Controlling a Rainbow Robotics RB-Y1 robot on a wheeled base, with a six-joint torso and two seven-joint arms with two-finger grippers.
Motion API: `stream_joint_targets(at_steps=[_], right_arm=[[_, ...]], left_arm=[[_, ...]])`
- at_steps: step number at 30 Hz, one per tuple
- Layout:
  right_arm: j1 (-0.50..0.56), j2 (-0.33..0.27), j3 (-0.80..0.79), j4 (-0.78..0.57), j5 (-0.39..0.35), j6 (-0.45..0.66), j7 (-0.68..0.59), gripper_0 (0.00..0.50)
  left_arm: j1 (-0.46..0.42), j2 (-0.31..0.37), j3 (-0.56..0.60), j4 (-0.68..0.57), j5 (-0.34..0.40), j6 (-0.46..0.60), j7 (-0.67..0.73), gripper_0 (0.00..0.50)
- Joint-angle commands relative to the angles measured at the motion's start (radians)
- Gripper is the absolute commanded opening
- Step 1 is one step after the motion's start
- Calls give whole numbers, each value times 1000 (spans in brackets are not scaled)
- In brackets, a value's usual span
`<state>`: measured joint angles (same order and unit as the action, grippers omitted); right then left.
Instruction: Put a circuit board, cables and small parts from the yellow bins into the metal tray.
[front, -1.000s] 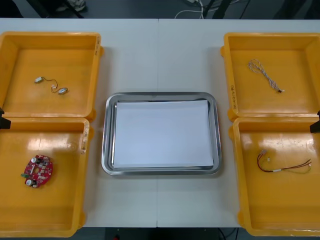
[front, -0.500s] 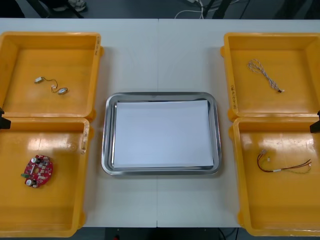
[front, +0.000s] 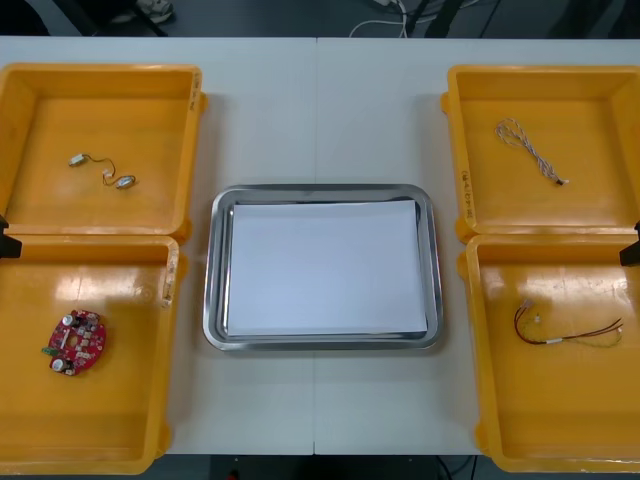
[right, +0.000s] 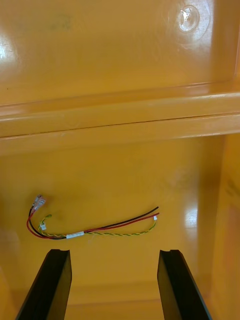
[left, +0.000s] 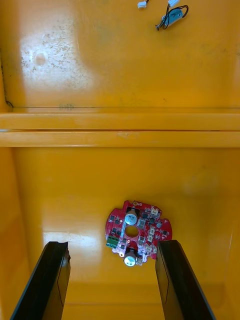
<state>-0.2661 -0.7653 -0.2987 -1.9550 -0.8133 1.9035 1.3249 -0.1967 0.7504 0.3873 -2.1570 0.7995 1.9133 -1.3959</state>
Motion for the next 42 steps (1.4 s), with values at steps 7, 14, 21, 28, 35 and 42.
stream_joint_targets(at_steps=[7, 14, 21, 28, 35, 42], right_arm=[[-25, 3, 12, -2, 8, 6, 13, 500], [-25, 3, 12, -2, 8, 6, 13, 500], [-25, 3, 12, -2, 8, 6, 13, 500], [-25, 3, 12, -2, 8, 6, 13, 500], [-25, 3, 12, -2, 8, 6, 13, 500], [-25, 3, 12, -2, 8, 6, 13, 500]], left_arm=[[16, -3, 25, -29, 4, 7, -63, 500], [16, -3, 25, -29, 4, 7, -63, 500], [16, -3, 25, -29, 4, 7, -63, 500], [16, -3, 25, -29, 4, 7, -63, 500], [16, -3, 25, -29, 4, 7, -63, 500], [16, -3, 25, -29, 4, 7, -63, 500]])
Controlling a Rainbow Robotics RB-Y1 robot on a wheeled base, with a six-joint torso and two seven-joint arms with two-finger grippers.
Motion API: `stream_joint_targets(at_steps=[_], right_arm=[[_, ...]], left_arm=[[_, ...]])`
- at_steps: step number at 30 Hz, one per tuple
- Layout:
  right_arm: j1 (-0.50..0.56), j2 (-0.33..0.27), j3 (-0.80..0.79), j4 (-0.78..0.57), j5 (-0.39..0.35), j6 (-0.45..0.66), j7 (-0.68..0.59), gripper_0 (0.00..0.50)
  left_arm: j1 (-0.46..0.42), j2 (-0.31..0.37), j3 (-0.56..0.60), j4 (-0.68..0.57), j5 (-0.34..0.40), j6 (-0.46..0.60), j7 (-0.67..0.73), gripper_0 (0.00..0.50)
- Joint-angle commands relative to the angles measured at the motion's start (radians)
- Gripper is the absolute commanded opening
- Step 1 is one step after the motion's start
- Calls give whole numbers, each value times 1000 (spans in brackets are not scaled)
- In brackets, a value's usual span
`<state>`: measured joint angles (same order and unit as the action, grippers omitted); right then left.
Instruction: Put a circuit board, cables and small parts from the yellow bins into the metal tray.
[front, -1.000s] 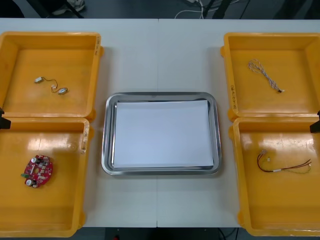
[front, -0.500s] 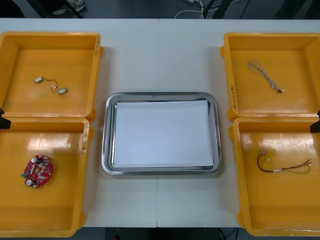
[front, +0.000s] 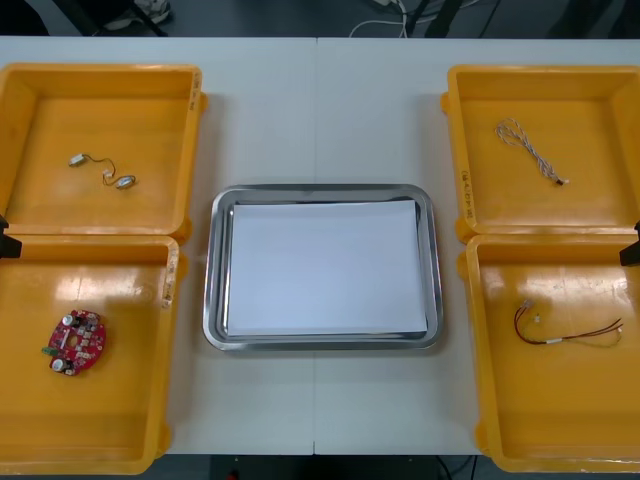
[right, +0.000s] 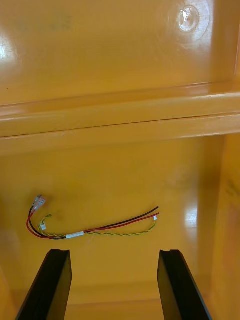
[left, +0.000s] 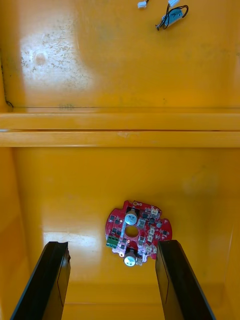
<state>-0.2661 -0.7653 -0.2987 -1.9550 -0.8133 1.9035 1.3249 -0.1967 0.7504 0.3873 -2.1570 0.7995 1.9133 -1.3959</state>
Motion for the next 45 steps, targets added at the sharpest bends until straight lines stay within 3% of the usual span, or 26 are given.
stream_joint_targets(at_steps=[1, 45], right_arm=[[-25, 3, 12, -2, 8, 6, 13, 500], [-25, 3, 12, -2, 8, 6, 13, 500]], left_arm=[[16, -3, 25, -29, 4, 7, -63, 500], [16, -3, 25, -29, 4, 7, -63, 500]])
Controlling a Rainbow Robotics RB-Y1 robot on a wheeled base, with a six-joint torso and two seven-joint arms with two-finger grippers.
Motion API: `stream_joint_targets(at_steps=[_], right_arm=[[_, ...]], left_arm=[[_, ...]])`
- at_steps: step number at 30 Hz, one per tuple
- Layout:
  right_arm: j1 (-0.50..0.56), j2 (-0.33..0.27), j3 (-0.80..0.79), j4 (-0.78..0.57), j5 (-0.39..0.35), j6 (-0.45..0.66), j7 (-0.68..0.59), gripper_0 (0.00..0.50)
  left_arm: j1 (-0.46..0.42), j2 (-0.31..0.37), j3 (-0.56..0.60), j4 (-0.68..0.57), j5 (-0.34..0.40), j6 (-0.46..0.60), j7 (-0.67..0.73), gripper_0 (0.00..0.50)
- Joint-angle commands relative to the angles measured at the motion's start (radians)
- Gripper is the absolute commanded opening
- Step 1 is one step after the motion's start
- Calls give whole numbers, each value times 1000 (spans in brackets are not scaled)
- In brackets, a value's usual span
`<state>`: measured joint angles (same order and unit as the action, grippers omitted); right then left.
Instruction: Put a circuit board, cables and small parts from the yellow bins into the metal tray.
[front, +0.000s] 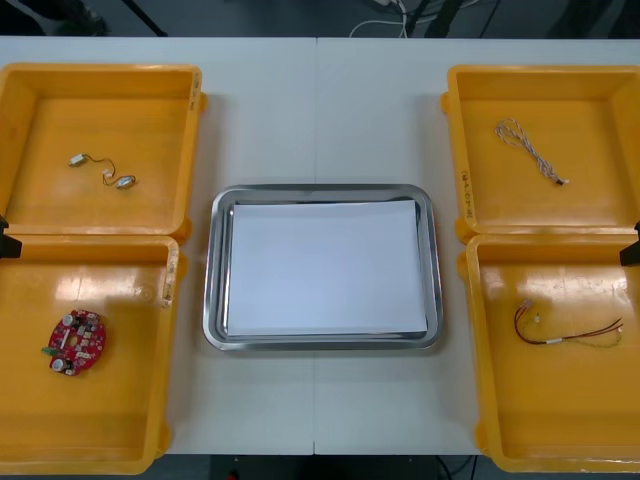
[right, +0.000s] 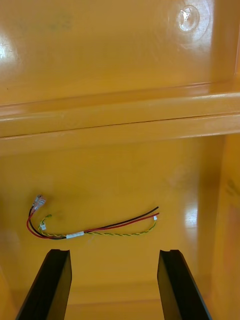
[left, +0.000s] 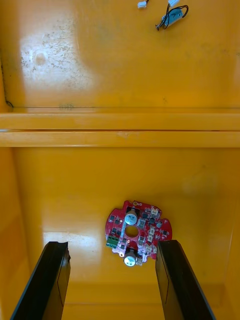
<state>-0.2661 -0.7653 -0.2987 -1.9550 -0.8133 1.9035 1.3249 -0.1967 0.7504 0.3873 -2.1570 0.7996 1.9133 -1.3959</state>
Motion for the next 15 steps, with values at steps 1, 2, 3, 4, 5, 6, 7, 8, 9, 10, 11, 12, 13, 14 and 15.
stream_joint_targets(at_steps=[1, 2, 3, 4, 5, 6, 7, 8, 9, 10, 11, 12, 13, 14, 15], right_arm=[[-25, 3, 12, -2, 8, 6, 13, 500], [-25, 3, 12, -2, 8, 6, 13, 500], [-25, 3, 12, -2, 8, 6, 13, 500], [-25, 3, 12, -2, 8, 6, 13, 500], [-25, 3, 12, -2, 8, 6, 13, 500], [-25, 3, 12, -2, 8, 6, 13, 500], [-25, 3, 12, -2, 8, 6, 13, 500], [-25, 3, 12, -2, 8, 6, 13, 500], [-25, 3, 12, -2, 8, 6, 13, 500], [-25, 3, 12, -2, 8, 6, 13, 500], [-25, 3, 12, -2, 8, 6, 13, 500], [-25, 3, 12, -2, 8, 6, 13, 500], [-25, 3, 12, -2, 8, 6, 13, 500], [-25, 3, 12, -2, 8, 6, 13, 500], [-25, 3, 12, -2, 8, 6, 13, 500]], left_arm=[[16, -3, 25, -29, 4, 7, -63, 500], [16, -3, 25, -29, 4, 7, -63, 500], [16, -3, 25, -29, 4, 7, -63, 500], [16, -3, 25, -29, 4, 7, -63, 500], [16, -3, 25, -29, 4, 7, -63, 500], [16, -3, 25, -29, 4, 7, -63, 500], [16, -3, 25, -29, 4, 7, -63, 500], [16, -3, 25, -29, 4, 7, -63, 500], [16, -3, 25, -29, 4, 7, -63, 500], [16, -3, 25, -29, 4, 7, -63, 500], [16, -3, 25, -29, 4, 7, -63, 500], [16, -3, 25, -29, 4, 7, -63, 500], [16, -3, 25, -29, 4, 7, -63, 500], [16, -3, 25, -29, 4, 7, -63, 500], [16, -3, 25, -29, 4, 7, -63, 500]])
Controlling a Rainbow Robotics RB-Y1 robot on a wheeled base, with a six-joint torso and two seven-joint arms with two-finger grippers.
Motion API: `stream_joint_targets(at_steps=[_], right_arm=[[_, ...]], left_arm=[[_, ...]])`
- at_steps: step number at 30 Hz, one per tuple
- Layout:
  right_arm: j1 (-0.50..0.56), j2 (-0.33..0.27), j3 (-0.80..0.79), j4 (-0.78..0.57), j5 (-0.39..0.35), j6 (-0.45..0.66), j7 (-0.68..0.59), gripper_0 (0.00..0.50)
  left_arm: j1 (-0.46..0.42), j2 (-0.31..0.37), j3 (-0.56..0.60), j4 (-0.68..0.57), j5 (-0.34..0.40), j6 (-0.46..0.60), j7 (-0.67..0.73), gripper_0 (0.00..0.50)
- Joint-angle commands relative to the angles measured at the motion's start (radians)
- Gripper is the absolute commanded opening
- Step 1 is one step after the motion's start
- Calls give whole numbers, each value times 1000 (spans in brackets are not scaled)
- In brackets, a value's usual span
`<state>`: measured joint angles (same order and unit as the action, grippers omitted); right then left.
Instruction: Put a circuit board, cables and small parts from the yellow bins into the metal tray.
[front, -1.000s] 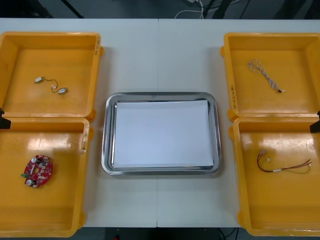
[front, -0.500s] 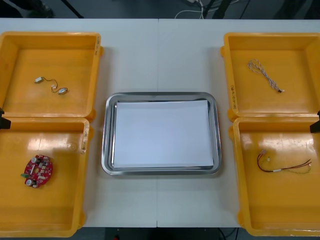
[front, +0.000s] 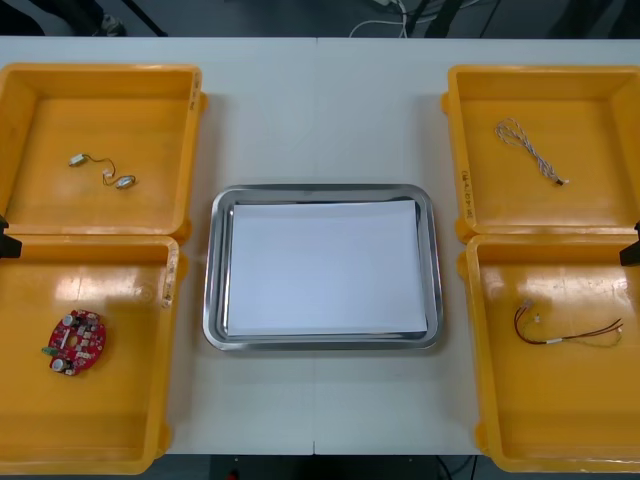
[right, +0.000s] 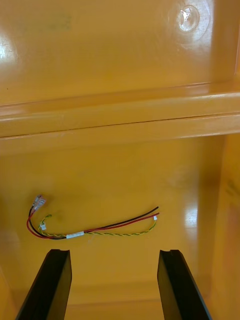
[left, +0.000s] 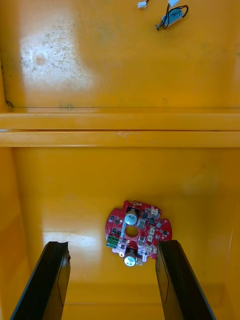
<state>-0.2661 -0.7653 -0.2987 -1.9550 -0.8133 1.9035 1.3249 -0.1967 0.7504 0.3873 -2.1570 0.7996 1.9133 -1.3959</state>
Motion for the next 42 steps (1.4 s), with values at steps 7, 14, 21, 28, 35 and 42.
stream_joint_targets(at_steps=[7, 14, 21, 28, 35, 42], right_arm=[[-25, 3, 12, -2, 8, 6, 13, 500], [-25, 3, 12, -2, 8, 6, 13, 500], [-68, -23, 15, -21, 32, 2, 11, 500], [-51, -8, 16, -28, 55, -15, 2, 500], [-15, 21, 16, -28, 57, -58, -30, 500], [19, 32, 16, -78, 40, -67, -159, 500]], left_arm=[[16, -3, 25, -29, 4, 7, -63, 500], [16, -3, 25, -29, 4, 7, -63, 500], [16, -3, 25, -29, 4, 7, -63, 500], [36, -3, -31, -1, -5, 7, -54, 500], [31, 15, -33, -1, -5, 7, -32, 500], [33, 21, -5, -1, 3, 7, 5, 500]])
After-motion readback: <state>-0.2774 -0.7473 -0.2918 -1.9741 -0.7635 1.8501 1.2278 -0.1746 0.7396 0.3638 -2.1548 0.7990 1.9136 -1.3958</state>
